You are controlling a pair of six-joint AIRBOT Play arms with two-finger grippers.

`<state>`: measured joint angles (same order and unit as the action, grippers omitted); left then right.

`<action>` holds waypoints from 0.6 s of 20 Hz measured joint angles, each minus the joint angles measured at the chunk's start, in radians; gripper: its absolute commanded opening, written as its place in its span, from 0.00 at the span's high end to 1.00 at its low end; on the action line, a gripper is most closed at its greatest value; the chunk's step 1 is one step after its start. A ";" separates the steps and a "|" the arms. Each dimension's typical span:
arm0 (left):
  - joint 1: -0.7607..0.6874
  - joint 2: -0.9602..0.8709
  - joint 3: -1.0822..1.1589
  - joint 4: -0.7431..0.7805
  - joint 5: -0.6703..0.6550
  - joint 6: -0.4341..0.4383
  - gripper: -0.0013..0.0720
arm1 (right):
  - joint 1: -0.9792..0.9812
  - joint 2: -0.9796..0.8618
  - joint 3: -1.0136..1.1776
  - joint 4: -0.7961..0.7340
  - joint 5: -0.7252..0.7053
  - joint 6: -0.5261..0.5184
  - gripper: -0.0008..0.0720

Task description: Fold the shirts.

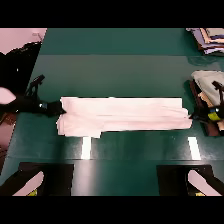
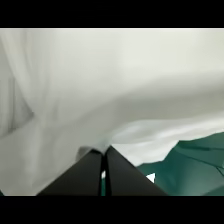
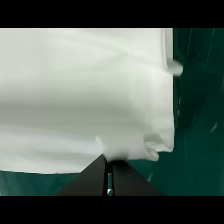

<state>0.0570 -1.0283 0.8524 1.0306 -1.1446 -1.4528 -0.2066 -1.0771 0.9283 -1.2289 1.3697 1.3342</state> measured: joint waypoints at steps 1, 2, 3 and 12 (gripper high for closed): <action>0.000 -0.061 0.035 -0.004 0.032 0.003 0.94 | 0.017 -0.057 0.046 0.003 -0.014 0.006 0.97; 0.000 -0.113 0.063 -0.008 0.056 0.007 0.94 | 0.032 -0.108 0.087 0.003 -0.026 0.011 0.97; 0.000 -0.161 0.090 -0.011 0.084 0.008 0.94 | 0.047 -0.160 0.129 0.005 -0.034 0.015 0.97; 0.000 -0.306 0.180 -0.016 0.224 0.013 0.16 | 0.070 -0.439 0.400 0.105 -0.045 0.014 0.46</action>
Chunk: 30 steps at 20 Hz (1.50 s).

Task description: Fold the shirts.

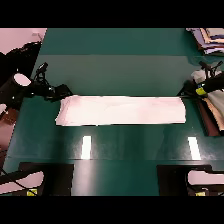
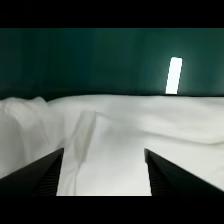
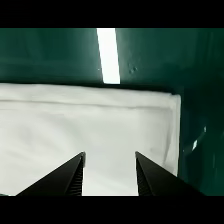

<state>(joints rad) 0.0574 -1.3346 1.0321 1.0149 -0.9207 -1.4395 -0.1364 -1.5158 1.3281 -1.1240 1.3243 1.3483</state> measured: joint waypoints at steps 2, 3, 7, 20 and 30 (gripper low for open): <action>0.001 -0.004 0.034 0.015 -0.048 0.001 0.16 | -0.039 -0.007 0.016 0.036 0.033 -0.029 0.46; 0.000 -0.005 0.050 0.019 -0.078 0.002 0.17 | -0.064 -0.006 0.014 0.046 0.053 -0.045 0.46; -0.005 -0.008 0.088 0.021 -0.170 0.018 0.94 | -0.191 0.009 -0.069 0.072 0.092 -0.102 0.19; -0.237 -0.030 0.108 -0.049 -0.048 0.048 0.94 | -0.236 -0.156 -0.257 0.268 0.089 -0.284 0.97; -0.517 -0.375 0.408 -0.120 0.000 0.021 0.94 | -0.162 0.052 -0.215 0.380 0.150 -0.273 0.97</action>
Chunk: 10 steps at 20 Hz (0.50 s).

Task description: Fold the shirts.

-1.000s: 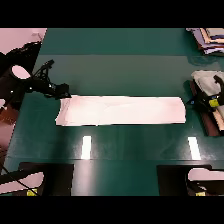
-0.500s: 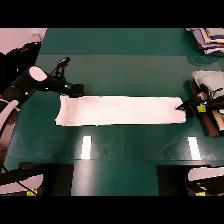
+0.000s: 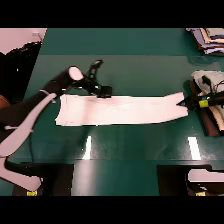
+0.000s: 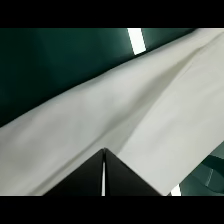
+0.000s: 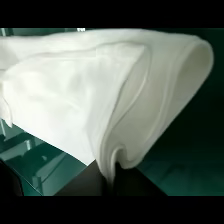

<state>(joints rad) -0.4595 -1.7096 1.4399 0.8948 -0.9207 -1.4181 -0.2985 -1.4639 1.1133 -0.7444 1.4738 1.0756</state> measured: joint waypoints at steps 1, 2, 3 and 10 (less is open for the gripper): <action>-0.025 -0.037 0.035 -0.003 -0.005 -0.006 0.94 | 0.024 0.033 0.027 0.021 0.012 0.023 0.97; -0.049 -0.072 0.068 -0.003 -0.011 -0.010 0.94 | 0.052 0.066 0.063 0.030 0.017 0.047 0.97; -0.068 -0.098 0.091 -0.004 -0.014 -0.014 0.94 | 0.081 0.091 0.099 0.038 0.018 0.070 0.97; -0.105 -0.166 0.156 0.016 -0.059 -0.024 0.94 | 0.286 0.147 0.391 0.064 0.041 0.192 0.97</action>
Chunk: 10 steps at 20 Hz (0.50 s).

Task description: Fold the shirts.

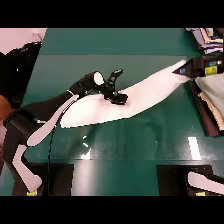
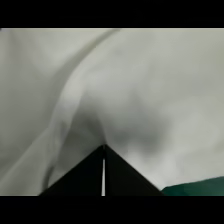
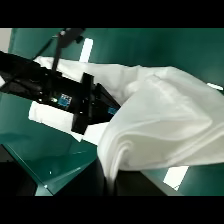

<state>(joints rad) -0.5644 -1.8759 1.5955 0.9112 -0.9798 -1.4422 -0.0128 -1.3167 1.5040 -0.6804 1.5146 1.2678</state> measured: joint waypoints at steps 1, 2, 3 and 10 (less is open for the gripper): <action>-0.001 -0.002 0.002 0.007 -0.005 0.000 0.94 | 0.026 -0.006 0.037 0.000 0.004 0.010 0.97; -0.002 -0.003 0.003 0.013 -0.011 0.000 0.94 | 0.051 -0.014 0.068 0.001 0.007 0.019 0.97; -0.002 -0.005 0.004 0.021 -0.016 0.000 0.94 | 0.079 -0.025 0.100 0.002 0.009 0.029 0.97; 0.019 0.038 0.027 0.104 -0.064 -0.002 0.94 | 0.254 -0.120 0.266 0.004 0.008 0.049 0.97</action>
<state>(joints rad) -0.5457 -1.8378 1.6222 1.0149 -1.0443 -1.4441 0.2409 -1.4364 1.7695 -0.6765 1.5227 1.3170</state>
